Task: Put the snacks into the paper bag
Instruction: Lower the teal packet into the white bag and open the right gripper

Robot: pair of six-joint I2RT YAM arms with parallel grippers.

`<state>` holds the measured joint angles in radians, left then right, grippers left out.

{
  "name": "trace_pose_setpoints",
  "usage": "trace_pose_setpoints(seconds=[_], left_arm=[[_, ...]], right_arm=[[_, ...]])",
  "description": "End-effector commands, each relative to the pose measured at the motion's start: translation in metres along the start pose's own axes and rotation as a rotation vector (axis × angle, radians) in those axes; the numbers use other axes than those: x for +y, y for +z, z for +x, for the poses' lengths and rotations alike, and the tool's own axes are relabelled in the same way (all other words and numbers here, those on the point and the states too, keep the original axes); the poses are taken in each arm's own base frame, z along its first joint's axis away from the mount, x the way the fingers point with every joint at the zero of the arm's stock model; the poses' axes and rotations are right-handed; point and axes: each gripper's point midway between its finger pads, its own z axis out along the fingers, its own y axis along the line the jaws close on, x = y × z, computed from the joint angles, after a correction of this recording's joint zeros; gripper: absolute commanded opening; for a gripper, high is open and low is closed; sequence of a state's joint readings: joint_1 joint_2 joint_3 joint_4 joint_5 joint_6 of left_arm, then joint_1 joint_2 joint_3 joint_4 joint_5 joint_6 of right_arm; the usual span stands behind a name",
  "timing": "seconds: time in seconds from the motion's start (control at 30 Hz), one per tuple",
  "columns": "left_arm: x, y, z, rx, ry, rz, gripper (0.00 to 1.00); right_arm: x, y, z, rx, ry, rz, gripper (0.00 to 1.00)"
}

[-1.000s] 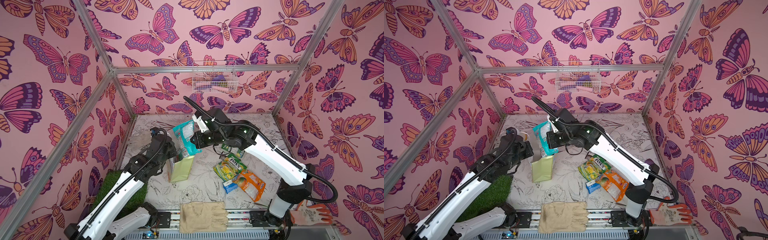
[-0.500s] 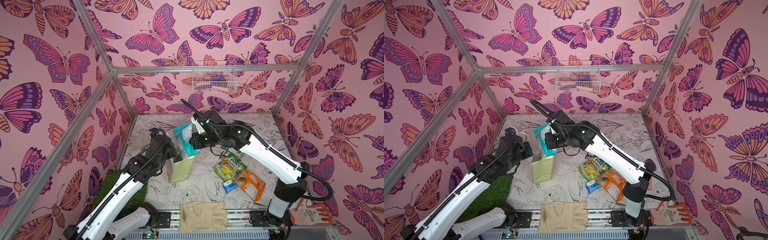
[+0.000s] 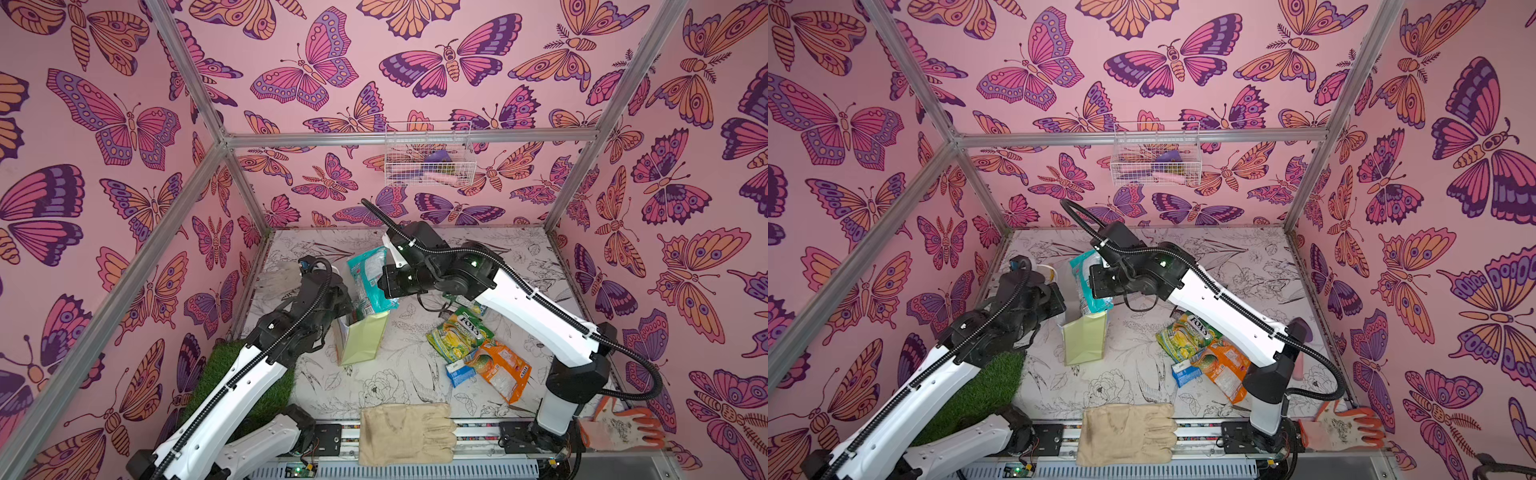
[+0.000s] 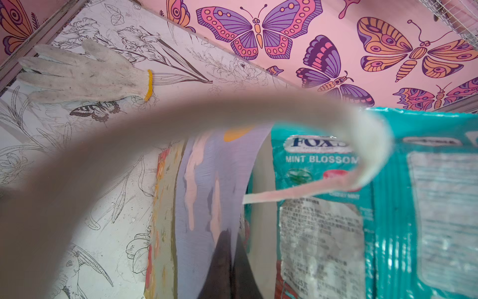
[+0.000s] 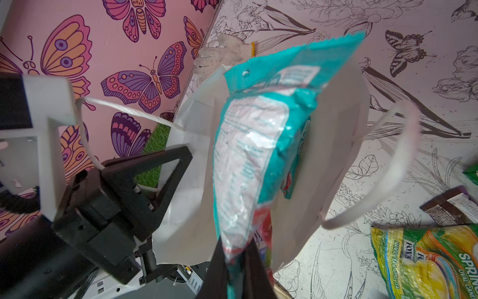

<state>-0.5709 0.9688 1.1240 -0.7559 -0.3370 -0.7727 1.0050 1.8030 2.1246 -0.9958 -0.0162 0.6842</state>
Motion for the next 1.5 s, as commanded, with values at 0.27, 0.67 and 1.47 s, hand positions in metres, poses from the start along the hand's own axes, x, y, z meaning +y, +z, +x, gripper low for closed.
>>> trace_pose_setpoints(seconds=[0.27,0.67,1.47], left_arm=[[0.000,-0.002,-0.004,-0.033,-0.020,0.005,0.00],[0.002,-0.002,-0.003,-0.034,-0.020,0.005,0.00],[0.003,-0.003,-0.003,-0.038,-0.026,0.007,0.00]], right_arm=[[-0.003,0.004,0.008,0.008,0.013,0.046,0.00],[-0.003,0.008,0.011,0.007,0.011,0.059,0.00],[0.013,0.000,0.001,-0.011,0.007,-0.002,0.35]])
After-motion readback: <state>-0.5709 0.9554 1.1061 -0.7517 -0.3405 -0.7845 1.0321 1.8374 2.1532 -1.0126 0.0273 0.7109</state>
